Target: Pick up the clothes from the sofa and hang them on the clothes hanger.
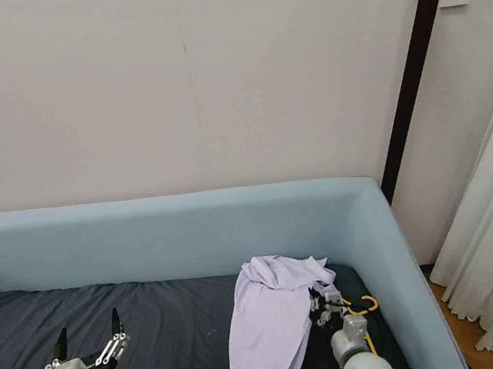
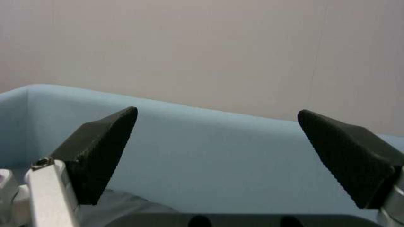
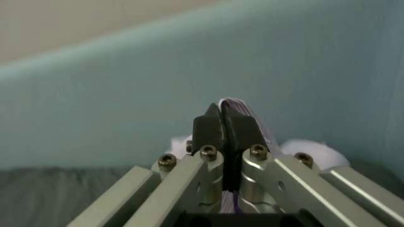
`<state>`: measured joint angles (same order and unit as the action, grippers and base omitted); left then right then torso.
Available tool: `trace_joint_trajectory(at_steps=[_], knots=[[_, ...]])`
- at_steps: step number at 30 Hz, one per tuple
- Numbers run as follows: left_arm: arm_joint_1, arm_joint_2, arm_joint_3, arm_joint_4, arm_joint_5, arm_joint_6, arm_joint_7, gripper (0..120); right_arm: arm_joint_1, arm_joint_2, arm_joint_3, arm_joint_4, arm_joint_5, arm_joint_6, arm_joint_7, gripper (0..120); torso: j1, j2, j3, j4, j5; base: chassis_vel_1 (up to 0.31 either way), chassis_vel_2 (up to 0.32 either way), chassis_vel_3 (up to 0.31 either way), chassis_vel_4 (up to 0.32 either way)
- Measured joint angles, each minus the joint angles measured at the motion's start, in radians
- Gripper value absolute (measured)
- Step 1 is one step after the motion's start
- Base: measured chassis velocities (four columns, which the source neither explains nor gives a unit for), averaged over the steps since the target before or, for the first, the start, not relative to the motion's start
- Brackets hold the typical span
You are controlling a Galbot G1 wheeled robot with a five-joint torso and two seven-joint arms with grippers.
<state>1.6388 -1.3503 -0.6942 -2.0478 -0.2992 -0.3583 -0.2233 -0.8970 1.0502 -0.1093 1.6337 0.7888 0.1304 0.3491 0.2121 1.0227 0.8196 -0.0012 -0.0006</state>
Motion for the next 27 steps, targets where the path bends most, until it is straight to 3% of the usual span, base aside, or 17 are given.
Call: trace_joint_trajectory(at_steps=[3, 11, 17, 27], knots=[[0.001, -0.005, 0.008, -0.007, 0.001, 0.0, 0.0, 100, 0.056, -0.104, 0.061, 0.135, 0.148, 0.001, -0.074, 0, 0.0, 0.0, 0.0, 0.0, -0.0003, 0.0, 0.0, 0.0, 0.0], [0.001, -0.012, 0.016, -0.025, 0.006, 0.003, 0.0, 100, 0.186, -0.229, 0.155, 0.312, 0.326, -0.004, -0.165, 0, 0.0, 0.0, 0.0, 0.0, 0.0, 0.0, 0.0, 0.0, 0.0], [0.001, -0.02, 0.028, -0.033, 0.015, 0.004, 0.0, 100, 0.335, -0.289, 0.166, 0.289, 0.398, -0.009, -0.192, 0, 0.0, 0.0, 0.0, -0.0001, 0.0, 0.0, 0.0, 0.0, 0.0], [0.008, -0.018, 0.016, -0.036, 0.011, 0.0, -0.002, 100, 0.647, -0.287, 0.17, 0.157, 0.413, -0.083, -0.262, 0, 0.0, 0.0, 0.0, 0.0002, -0.0005, 0.0, 0.0, 0.0, 0.0]])
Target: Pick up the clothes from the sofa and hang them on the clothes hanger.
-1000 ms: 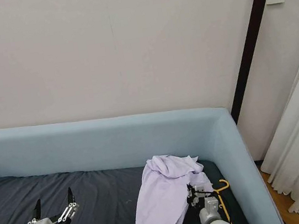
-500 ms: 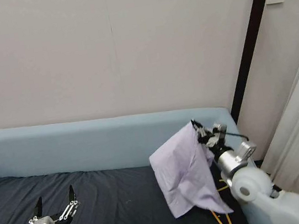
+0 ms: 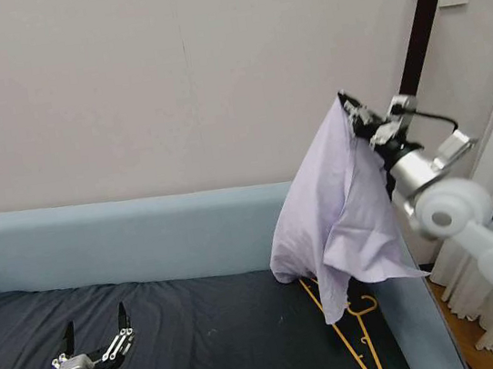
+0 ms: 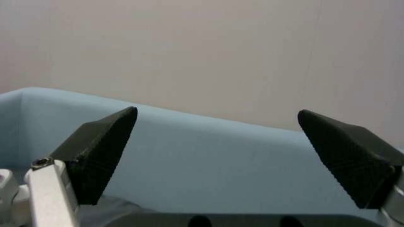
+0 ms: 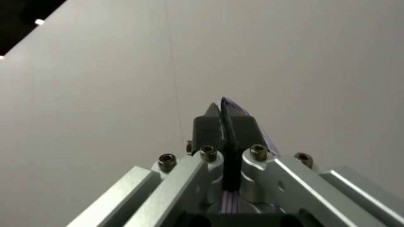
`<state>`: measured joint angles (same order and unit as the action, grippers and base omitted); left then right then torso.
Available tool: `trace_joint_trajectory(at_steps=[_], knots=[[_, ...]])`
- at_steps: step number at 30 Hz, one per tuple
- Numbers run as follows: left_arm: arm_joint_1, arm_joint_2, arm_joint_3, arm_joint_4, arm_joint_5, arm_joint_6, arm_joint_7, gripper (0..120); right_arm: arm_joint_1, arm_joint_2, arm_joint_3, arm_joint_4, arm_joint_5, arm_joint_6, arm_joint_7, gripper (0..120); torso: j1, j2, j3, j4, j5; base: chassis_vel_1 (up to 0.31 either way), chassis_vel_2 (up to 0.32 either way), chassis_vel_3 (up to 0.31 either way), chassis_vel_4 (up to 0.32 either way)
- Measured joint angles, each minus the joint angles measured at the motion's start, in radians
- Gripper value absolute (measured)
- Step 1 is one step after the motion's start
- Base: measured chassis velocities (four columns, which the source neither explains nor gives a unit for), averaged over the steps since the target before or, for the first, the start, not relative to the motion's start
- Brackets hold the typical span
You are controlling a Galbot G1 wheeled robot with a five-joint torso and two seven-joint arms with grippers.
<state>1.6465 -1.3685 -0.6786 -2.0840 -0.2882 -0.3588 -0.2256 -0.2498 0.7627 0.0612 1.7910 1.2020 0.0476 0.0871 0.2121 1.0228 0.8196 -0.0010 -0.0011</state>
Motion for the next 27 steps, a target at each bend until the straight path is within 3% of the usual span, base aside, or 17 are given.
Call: trace_joint_trajectory(at_steps=[4, 8, 13, 17, 23, 27], knots=[[0.001, 0.001, -0.014, 0.014, -0.007, -0.009, -0.001, 100, -0.013, -0.019, -0.023, 0.016, -0.024, -0.041, -0.062, 0, 0.0, 0.0, 0.0, -0.0002, 0.0, 0.0, 0.0, 0.0, 0.0], [-0.004, 0.004, -0.04, 0.029, -0.028, -0.012, -0.002, 100, -0.129, -0.016, -0.063, 0.044, -0.116, -0.049, -0.146, 0, 0.0, 0.0, 0.0, -0.0007, 0.0002, 0.0, 0.0, 0.0, 0.0], [-0.015, 0.017, -0.085, 0.05, -0.06, -0.012, -0.004, 100, -0.286, 0.094, -0.153, 0.047, -0.224, -0.034, -0.2, 0, 0.0, 0.0, 0.0, -0.0002, 0.0, 0.0, 0.0, 0.0, 0.0], [-0.01, 0.022, -0.109, 0.061, -0.077, -0.015, -0.003, 100, -0.429, 0.243, -0.306, -0.025, -0.365, -0.005, -0.212, 0, 0.0, 0.0, 0.0, 0.0001, 0.0001, 0.0, 0.0, 0.0, 0.0], [-0.008, 0.025, -0.123, 0.074, -0.081, -0.021, -0.003, 100, -0.543, 0.338, -0.421, -0.134, -0.513, 0.035, -0.204, 0, 0.0, 0.0, 0.0, -0.0004, -0.0003, 0.0, 0.0, 0.0, 0.0], [-0.002, 0.024, -0.13, 0.076, -0.081, -0.029, -0.002, 100, -0.632, 0.419, -0.48, -0.189, -0.584, 0.043, -0.066, 4, 0.0, 0.0, 0.0, -0.0004, -0.0001, 0.0, 0.0, 0.0, 0.0]])
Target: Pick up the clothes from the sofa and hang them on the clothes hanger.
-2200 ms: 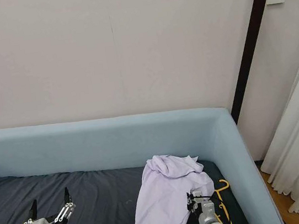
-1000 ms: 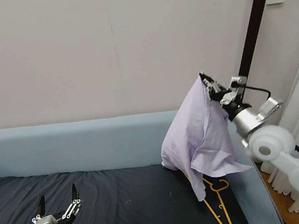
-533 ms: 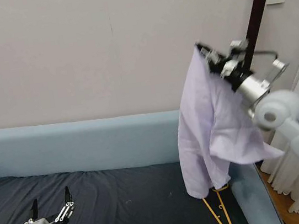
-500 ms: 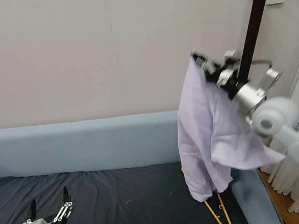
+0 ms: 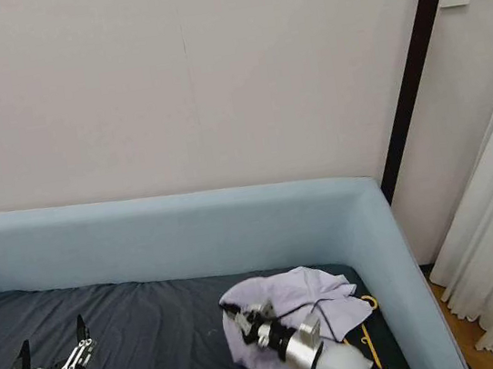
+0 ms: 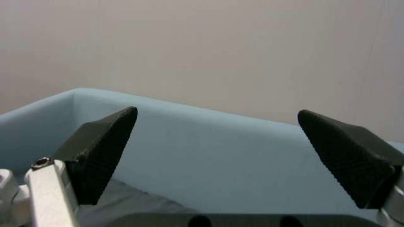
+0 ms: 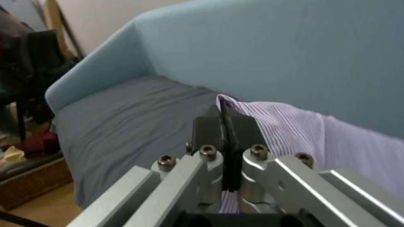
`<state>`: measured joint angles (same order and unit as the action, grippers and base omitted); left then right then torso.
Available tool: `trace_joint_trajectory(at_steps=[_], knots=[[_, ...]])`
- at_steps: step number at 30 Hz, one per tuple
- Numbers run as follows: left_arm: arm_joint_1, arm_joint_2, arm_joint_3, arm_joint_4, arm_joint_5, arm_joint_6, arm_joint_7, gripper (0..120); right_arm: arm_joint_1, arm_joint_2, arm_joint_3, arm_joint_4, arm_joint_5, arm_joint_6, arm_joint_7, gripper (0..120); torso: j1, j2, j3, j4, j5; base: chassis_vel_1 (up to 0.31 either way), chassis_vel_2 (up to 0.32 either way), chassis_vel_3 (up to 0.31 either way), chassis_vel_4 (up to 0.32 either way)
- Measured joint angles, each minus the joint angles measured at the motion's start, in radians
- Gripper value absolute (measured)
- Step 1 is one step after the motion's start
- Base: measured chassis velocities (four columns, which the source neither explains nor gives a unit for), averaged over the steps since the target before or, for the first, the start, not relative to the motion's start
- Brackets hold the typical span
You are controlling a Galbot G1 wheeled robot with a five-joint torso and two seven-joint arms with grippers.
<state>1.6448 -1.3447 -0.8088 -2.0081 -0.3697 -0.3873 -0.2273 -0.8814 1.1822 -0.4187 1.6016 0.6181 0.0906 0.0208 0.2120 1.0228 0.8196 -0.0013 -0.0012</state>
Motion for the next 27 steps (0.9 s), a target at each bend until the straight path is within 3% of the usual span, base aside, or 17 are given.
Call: trace_joint_trajectory(at_steps=[5, 7, 11, 23, 25, 27], knots=[[-0.001, -0.007, 0.002, -0.001, 0.005, -0.001, 0.001, 100, -0.039, 0.018, -0.041, 0.057, 0.094, -0.063, 0.147, 20, 0.0, 0.0, 0.0, 0.0001, 0.0, 0.0, 0.0, 0.0, 0.0], [-0.002, -0.008, 0.003, -0.002, 0.006, -0.001, 0.002, 100, -0.044, 0.016, -0.048, 0.075, 0.127, -0.074, 0.164, 23, 0.0, 0.0, 0.0, 0.0001, 0.0002, 0.0, 0.0, 0.0, 0.0], [-0.011, -0.013, 0.014, -0.002, 0.019, 0.005, 0.003, 100, -0.054, -0.006, -0.065, 0.145, 0.245, -0.107, 0.194, 43, 0.0, 0.0, 0.0, 0.0001, 0.0002, 0.0, 0.0, 0.0, 0.0], [-0.003, -0.013, 0.014, -0.01, 0.026, 0.005, 0.004, 100, -0.048, -0.06, 0.08, 0.259, 0.431, 0.008, -0.024, 85, 0.0, 0.0, 0.0, 0.0001, 0.0005, 0.0, 0.0, 0.0, 0.0], [-0.005, -0.012, 0.015, -0.01, 0.026, 0.005, 0.004, 100, -0.049, -0.064, 0.084, 0.262, 0.423, 0.007, -0.032, 90, 0.0, 0.0, 0.0, 0.0001, 0.0005, 0.0, 0.0, 0.0, 0.0], [-0.012, -0.011, 0.022, -0.006, 0.028, 0.006, 0.004, 100, -0.053, -0.063, 0.068, 0.23, 0.149, -0.119, 0.096, 98, 0.0, 0.0, 0.0, 0.0002, 0.0004, 0.0, 0.0, 0.0, 0.0]])
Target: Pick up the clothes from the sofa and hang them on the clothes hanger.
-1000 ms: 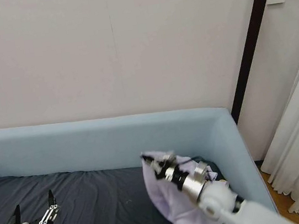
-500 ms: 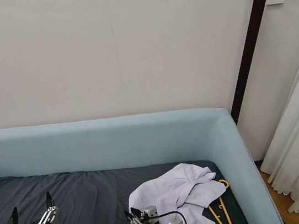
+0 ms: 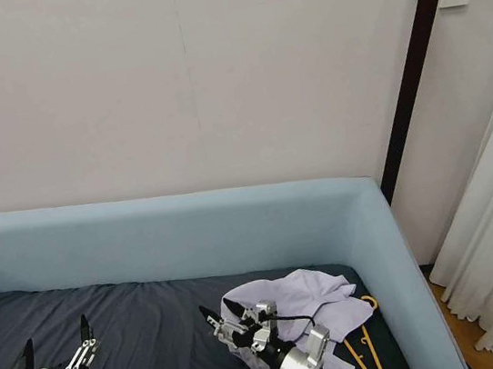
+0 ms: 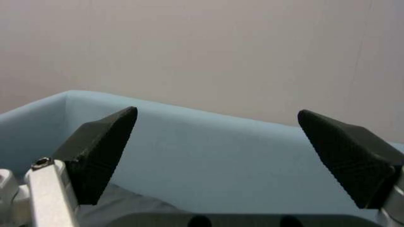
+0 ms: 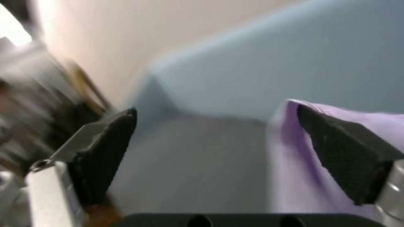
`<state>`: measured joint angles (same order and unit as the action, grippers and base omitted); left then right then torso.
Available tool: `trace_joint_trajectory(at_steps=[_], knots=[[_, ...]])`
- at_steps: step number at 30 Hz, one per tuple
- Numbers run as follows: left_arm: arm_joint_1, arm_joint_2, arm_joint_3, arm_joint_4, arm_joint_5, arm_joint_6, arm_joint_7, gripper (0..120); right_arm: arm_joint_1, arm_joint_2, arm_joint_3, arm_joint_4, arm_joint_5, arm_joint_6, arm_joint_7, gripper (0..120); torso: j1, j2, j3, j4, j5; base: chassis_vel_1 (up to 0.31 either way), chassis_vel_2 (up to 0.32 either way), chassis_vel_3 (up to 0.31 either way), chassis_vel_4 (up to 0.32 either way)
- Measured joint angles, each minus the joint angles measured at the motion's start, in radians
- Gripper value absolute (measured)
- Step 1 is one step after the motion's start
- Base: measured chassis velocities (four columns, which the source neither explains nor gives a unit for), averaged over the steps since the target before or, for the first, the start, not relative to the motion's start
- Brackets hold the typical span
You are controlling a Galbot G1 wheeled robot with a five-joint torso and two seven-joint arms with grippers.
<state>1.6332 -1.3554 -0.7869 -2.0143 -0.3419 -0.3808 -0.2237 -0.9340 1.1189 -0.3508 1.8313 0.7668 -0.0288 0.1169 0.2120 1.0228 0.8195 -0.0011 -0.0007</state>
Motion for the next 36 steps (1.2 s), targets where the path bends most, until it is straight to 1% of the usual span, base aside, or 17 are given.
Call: trace_joint_trajectory(at_steps=[1, 2, 3, 4, 6, 8, 12, 13, 15, 16, 18, 19, 21, 24, 26, 28, 36], knots=[[-0.003, 0.0, 0.003, 0.0, 0.001, 0.002, 0.0, 100, -0.003, 0.001, -0.019, -0.018, -0.09, -0.075, 0.079, 99, 0.0, 0.0, 0.0, 0.0001, 0.0, 0.0, 0.0, 0.0, 0.0], [-0.003, 0.0, 0.003, 0.0, 0.001, 0.002, 0.0, 100, -0.003, 0.001, -0.019, -0.018, -0.09, -0.075, 0.079, 99, 0.0, 0.0, 0.0, 0.0001, 0.0, 0.0, 0.0, 0.0, 0.0], [-0.005, 0.001, 0.007, 0.001, 0.002, 0.005, 0.0, 100, -0.009, 0.003, -0.046, -0.024, -0.109, -0.132, 0.164, 100, 0.0, 0.0, 0.0, -0.0001, -0.0001, 0.0, 0.0, 0.0, 0.0], [-0.007, 0.003, 0.009, 0.0, 0.002, 0.007, 0.0, 100, -0.016, 0.006, -0.067, -0.02, -0.086, -0.174, 0.233, 100, 0.0, 0.0, 0.0, -0.0002, 0.0, 0.0, 0.0, 0.0, 0.0], [-0.012, 0.008, 0.01, 0.003, 0.001, 0.009, 0.0, 100, -0.028, 0.009, -0.095, 0.004, -0.021, -0.238, 0.315, 100, 0.0, 0.0, 0.0, -0.0002, 0.0, 0.0, 0.0, 0.0, 0.0], [-0.014, 0.01, 0.01, 0.006, 0.0, 0.01, 0.0, 100, -0.03, 0.01, -0.098, 0.009, 0.004, -0.238, 0.317, 100, 0.0, 0.0, 0.0, -0.0001, 0.0, 0.0, 0.0, 0.0, 0.0], [-0.023, 0.012, 0.012, 0.024, -0.003, 0.009, 0.0, 100, -0.004, 0.021, -0.054, 0.004, 0.192, -0.08, 0.184, 100, 0.0, 0.0, 0.0, 0.0001, 0.0, 0.0, 0.0, 0.0, 0.0], [-0.023, 0.012, 0.012, 0.024, -0.003, 0.009, 0.0, 100, -0.004, 0.021, -0.054, 0.004, 0.192, -0.08, 0.184, 100, 0.0, 0.0, 0.0, 0.0001, 0.0, 0.0, 0.0, 0.0, 0.0], [-0.025, 0.013, 0.014, 0.032, -0.003, 0.006, 0.0, 100, 0.022, 0.032, -0.019, -0.027, 0.24, -0.009, 0.163, 100, 0.0, 0.0, 0.0, 0.0, -0.0002, 0.0, 0.0, 0.0, 0.0], [-0.026, 0.013, 0.015, 0.035, -0.003, 0.004, 0.0, 100, 0.039, 0.04, 0.003, -0.051, 0.261, 0.006, 0.187, 100, 0.0, 0.0, 0.0, 0.0, -0.0001, 0.0, 0.0, 0.0, 0.0], [-0.028, 0.013, 0.016, 0.039, -0.003, 0.002, 0.0, 100, 0.067, 0.054, 0.039, -0.099, 0.287, 0.006, 0.272, 100, 0.0, 0.0, 0.0, 0.0, -0.0002, 0.0, 0.0, 0.0, 0.0], [-0.028, 0.013, 0.016, 0.039, -0.003, 0.002, 0.0, 100, 0.067, 0.054, 0.039, -0.099, 0.287, 0.006, 0.272, 100, 0.0, 0.0, 0.0, 0.0, -0.0002, 0.0, 0.0, 0.0, 0.0], [-0.03, 0.014, 0.018, 0.04, -0.004, 0.001, 0.0, 100, 0.093, 0.067, 0.082, -0.172, 0.315, -0.008, 0.34, 100, 0.0, 0.0, 0.0, 0.0001, 0.0001, 0.0, 0.0, 0.0, 0.0], [-0.031, 0.014, 0.018, 0.042, -0.004, 0.001, 0.0, 100, 0.098, 0.068, 0.12, -0.208, 0.376, -0.043, 0.349, 100, 0.0, 0.0, 0.0, -0.0001, 0.0001, 0.0, 0.0, 0.0, 0.0], [-0.033, 0.014, 0.02, 0.042, -0.004, 0.0, 0.0, 100, 0.095, 0.072, 0.185, -0.241, 0.485, -0.115, 0.355, 100, 0.0, 0.0, 0.0, -0.0002, 0.0, 0.0, 0.0, 0.0, 0.0], [-0.034, 0.013, 0.023, 0.043, -0.003, 0.0, 0.0, 100, 0.088, 0.078, 0.233, -0.276, 0.529, -0.142, 0.351, 100, 0.0, 0.0, 0.0, -0.0002, 0.0001, 0.0, 0.0, 0.0, 0.0], [-0.036, 0.01, 0.03, 0.043, 0.002, 0.0, 0.0, 100, 0.063, 0.094, 0.316, -0.372, 0.515, -0.153, 0.313, 100, 0.0, 0.0, 0.0, -0.0001, 0.0001, 0.0, 0.0, 0.0, 0.0]])
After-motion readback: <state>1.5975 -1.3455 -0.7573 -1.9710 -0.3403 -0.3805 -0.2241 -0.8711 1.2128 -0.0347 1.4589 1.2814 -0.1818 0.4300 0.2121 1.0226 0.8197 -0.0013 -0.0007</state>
